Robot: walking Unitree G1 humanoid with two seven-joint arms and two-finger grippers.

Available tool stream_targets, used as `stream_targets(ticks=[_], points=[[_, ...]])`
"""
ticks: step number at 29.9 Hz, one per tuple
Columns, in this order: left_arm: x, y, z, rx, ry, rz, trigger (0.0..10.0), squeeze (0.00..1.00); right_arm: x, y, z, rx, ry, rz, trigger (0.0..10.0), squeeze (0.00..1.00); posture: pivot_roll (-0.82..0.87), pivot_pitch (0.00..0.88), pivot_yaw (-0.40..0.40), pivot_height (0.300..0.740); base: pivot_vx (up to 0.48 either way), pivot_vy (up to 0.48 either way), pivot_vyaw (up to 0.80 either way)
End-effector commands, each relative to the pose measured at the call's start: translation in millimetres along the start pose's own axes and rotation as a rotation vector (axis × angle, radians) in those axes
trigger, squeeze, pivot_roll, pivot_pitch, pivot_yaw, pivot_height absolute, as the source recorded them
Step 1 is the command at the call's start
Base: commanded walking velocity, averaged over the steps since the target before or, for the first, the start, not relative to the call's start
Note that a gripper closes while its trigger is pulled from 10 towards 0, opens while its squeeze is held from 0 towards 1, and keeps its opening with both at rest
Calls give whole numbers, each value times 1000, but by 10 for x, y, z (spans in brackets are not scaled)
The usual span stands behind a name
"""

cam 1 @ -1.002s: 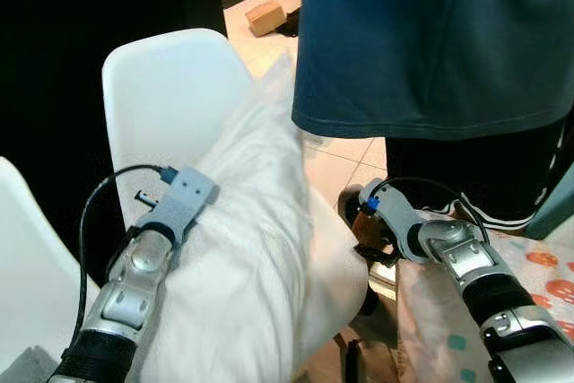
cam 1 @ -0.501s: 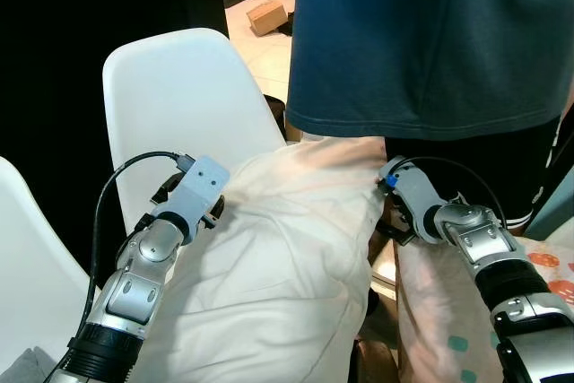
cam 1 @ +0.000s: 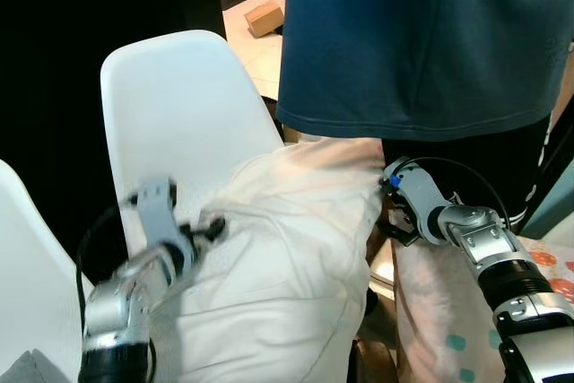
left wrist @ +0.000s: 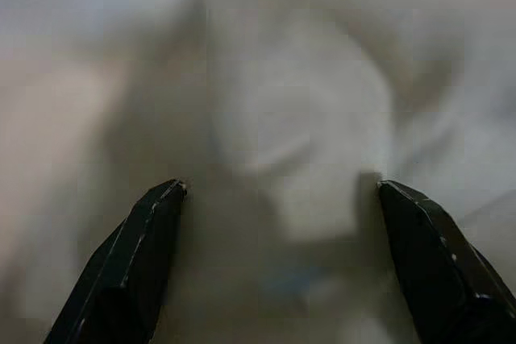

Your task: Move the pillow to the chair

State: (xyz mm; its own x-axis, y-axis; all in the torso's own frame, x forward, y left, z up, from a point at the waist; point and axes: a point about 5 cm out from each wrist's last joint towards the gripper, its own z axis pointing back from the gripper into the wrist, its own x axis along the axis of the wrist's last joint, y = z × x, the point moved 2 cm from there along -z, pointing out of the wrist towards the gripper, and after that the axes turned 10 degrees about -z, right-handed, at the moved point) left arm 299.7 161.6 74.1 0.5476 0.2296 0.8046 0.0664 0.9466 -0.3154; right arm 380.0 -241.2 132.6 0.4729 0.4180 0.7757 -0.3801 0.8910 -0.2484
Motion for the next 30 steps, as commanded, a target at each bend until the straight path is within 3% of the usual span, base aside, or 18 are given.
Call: stream_targets(ticks=[1,6,8,9,10,13,14,17,20,22,26,30], points=[[-157,49,7,8,71,29,10000,0,3,-6,-2,-4,3,-8,10000,0,-78,51,48,560,0,0,0],[-346,57,-14,-7,147,48,10000,0,5,9,-8,1,3,-7,10000,0,-75,60,41,560,0,0,0],[-514,12,-54,-64,232,57,10000,0,24,25,-15,8,-1,-4,10000,0,-80,65,37,560,0,0,0],[-514,12,-54,-64,232,57,10000,0,24,25,-15,8,-1,-4,10000,0,-80,65,37,560,0,0,0],[-563,-33,-75,-101,258,49,9137,0,31,27,-15,10,-2,-1,10000,0,-80,65,37,560,0,0,0],[-563,-33,-75,-101,258,49,9137,0,31,27,-15,10,-2,-1,10000,0,-80,65,37,560,0,0,0],[-588,-75,-85,-131,279,29,0,0,36,27,-15,11,-3,2,10000,0,-80,65,37,560,0,0,0],[-536,-132,-149,-146,272,-54,0,0,40,10,-4,10,-6,6,10000,0,-88,75,36,560,0,0,0],[-509,-132,-164,-138,262,-76,0,0,36,8,-3,10,-5,9,10000,0,-88,75,36,560,0,0,0],[-382,-143,-199,-107,194,-129,0,0,43,10,-1,10,-10,10,10000,0,-88,82,43,560,0,0,0],[-230,-148,-226,-75,110,-157,0,0,65,10,2,9,-20,3,10000,0,-88,83,42,560,0,0,0],[46,-176,-220,-62,-41,-173,0,0,70,17,0,7,-23,3,10000,0,-87,91,44,560,0,0,0]])
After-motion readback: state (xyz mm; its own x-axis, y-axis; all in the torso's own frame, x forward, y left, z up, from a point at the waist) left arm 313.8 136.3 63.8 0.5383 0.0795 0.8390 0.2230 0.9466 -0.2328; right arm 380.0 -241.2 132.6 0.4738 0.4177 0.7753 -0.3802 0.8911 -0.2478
